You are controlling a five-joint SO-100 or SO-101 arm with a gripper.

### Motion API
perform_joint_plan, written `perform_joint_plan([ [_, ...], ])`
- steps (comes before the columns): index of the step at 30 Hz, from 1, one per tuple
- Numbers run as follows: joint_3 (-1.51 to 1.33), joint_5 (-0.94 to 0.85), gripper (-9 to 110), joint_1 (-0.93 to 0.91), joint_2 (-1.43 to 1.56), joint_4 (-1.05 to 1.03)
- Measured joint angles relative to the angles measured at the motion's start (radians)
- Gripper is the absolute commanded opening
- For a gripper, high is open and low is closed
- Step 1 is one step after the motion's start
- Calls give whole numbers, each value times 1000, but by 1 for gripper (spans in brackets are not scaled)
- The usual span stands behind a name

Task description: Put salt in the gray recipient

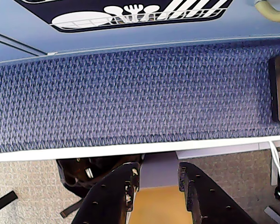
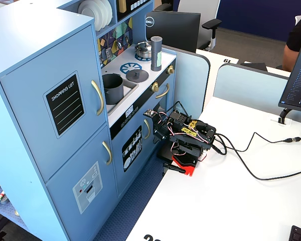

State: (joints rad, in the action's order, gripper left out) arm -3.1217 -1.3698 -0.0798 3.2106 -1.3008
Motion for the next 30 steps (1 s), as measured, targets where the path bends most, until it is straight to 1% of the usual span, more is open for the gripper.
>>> perform_joint_plan([
  [2, 0, -6, 0, 0, 0, -14],
  [5, 0, -98, 0, 0, 0, -18],
  [7, 0, -123, 0, 0, 0, -20],
  [18, 5, -144, 0, -9, 0, -14],
  [22, 104, -144, 0, -31, -60, 3],
  [26, 264, -130, 0, -109, -115, 3],
  [30, 407, -106, 0, -282, -130, 34],
])
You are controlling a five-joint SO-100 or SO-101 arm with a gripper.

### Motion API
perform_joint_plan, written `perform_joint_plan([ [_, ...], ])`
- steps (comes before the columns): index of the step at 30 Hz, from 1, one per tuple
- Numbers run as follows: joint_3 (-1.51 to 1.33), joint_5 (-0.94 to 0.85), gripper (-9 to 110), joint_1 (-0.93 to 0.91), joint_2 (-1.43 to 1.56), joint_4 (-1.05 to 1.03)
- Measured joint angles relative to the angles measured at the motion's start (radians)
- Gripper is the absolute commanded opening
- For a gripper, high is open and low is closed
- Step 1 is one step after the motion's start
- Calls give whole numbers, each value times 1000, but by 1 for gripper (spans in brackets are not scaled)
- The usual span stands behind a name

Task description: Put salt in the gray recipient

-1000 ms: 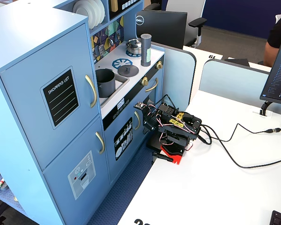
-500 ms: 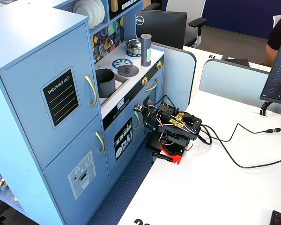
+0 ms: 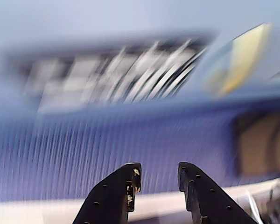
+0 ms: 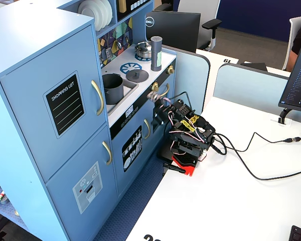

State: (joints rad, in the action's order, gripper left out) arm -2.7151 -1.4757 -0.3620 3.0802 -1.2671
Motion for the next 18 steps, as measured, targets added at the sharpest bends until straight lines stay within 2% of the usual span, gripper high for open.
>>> perform_joint_plan([
  [6, 169, -103, 0, -318, -15, 179],
  [11, 242, -150, 0, -525, -78, 407],
  [18, 279, -87, 18, -609, -218, 704],
])
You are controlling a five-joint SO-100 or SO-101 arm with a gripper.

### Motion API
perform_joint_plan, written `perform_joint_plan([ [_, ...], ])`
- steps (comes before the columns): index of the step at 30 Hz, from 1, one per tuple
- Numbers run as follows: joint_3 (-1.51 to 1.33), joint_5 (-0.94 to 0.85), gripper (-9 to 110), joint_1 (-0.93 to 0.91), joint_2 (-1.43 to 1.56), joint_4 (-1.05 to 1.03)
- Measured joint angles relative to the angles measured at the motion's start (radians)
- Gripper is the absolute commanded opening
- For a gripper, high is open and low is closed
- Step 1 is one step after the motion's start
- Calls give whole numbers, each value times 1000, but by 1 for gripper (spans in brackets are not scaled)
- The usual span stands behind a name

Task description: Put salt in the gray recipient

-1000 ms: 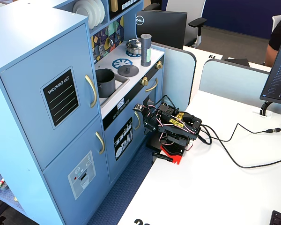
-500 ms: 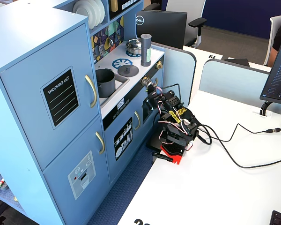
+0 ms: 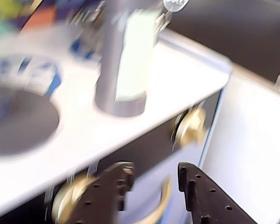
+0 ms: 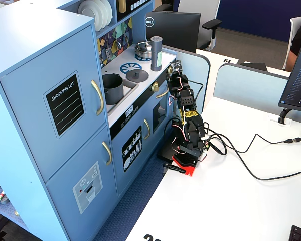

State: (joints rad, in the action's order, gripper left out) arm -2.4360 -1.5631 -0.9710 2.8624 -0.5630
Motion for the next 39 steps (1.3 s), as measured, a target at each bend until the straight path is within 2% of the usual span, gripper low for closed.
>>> perform_joint_plan([
  [3, 0, 37, 20, 0, -31, 86],
  [9, 0, 75, 35, 0, -127, 253],
  [19, 123, 83, 47, 0, -387, 442],
  [39, 491, 92, 48, 0, -923, 594],
])
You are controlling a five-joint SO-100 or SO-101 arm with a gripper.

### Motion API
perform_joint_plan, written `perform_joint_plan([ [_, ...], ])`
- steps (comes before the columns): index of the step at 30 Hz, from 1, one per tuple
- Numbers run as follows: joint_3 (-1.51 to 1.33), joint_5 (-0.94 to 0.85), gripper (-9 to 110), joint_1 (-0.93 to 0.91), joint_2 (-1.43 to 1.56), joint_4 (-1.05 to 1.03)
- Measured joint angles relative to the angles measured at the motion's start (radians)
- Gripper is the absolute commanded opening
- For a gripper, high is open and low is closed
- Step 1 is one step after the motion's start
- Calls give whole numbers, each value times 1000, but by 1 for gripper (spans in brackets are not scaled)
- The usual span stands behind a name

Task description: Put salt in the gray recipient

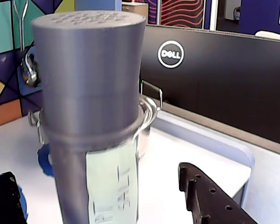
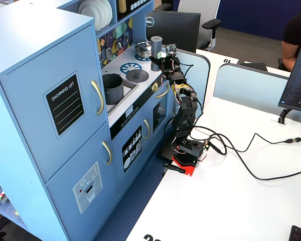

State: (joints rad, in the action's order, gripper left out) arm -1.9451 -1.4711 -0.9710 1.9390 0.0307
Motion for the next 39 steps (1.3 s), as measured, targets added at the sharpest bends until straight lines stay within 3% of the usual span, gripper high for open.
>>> perform_joint_plan([
  [24, 380, 0, 42, 55, -385, 12],
  [27, 408, 0, 34, 60, -403, 12],
  [32, 417, 6, 0, 61, -405, -23],
  [39, 419, -9, 0, 87, -405, -44],
])
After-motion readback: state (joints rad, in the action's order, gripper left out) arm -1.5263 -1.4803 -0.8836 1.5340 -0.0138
